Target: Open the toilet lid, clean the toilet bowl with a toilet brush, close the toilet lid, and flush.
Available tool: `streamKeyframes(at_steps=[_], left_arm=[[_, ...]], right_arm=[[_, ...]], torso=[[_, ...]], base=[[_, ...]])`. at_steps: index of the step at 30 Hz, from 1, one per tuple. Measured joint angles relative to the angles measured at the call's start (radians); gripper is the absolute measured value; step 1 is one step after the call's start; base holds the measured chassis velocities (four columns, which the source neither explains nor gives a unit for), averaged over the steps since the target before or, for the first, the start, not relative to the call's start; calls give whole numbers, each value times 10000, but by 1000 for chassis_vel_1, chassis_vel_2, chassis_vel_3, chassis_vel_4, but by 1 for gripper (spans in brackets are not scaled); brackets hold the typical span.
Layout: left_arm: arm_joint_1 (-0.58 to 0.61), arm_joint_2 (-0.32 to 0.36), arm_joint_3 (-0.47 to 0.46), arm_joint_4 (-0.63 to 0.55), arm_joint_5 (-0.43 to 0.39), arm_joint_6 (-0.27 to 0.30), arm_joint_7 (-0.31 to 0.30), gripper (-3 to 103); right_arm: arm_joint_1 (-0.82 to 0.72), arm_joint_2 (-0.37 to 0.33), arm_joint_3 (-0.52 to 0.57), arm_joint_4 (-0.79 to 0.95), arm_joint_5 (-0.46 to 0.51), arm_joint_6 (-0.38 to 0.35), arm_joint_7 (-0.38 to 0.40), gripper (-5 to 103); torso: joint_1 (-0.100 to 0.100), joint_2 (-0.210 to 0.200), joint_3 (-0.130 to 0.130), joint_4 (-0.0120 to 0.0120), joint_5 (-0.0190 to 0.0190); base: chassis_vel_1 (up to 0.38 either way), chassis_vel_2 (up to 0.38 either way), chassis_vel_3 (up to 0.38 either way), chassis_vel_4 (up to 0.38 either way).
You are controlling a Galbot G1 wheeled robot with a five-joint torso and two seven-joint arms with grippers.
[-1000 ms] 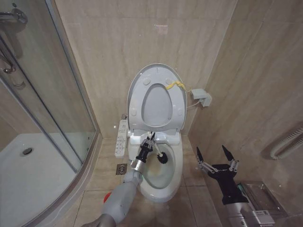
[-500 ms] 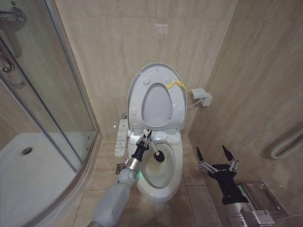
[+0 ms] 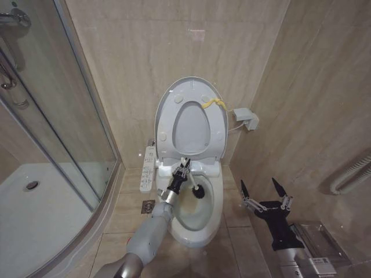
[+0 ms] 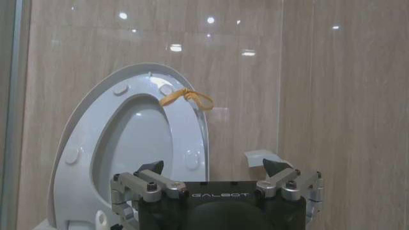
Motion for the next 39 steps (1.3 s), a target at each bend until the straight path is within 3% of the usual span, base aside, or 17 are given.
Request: streamKeyframes(at_steps=[3,10,13,21,30,33,39], left_arm=[[431,271,242,-1042,18,364,-204,20],[1345,1305,527,-2705,-14,1011,-829,20],[1770,1636,656,-3260,41,1175,-1019,20],[3040,3110,1033,-5497,-376,1932,-2202,20],[4445,3551,700,-6522,-808,2278,-3076,20],[5187,3590,579,-7012,-1027,2471,-3724,20],[6146,3653,563,-7638,-1510,2752,-4393,20]], right_arm=[[1,1,0,0,0,1,0,100],[1,1,0,0,1,1,0,100],[1,1,0,1,0,1,0,100],[1,1,0,0,0,1,0,100],[1,1,0,0,0,1,0,100],[1,1,0,0,0,1,0,100],[1,1,0,0,0,1,0,100]], torso=[[0,0,0,-18,-7],[0,0,0,-3,-3],[0,-1,1,-9,-9],[0,0,0,-8,-4],[0,0,0,-8,-5],[-1,0,0,-9,-4],[-1,0,0,-7,-3]], base=[[0,0,0,0],[0,0,0,0],[0,0,0,0],[0,0,0,0],[0,0,0,0],[0,0,0,0],[0,0,0,0]])
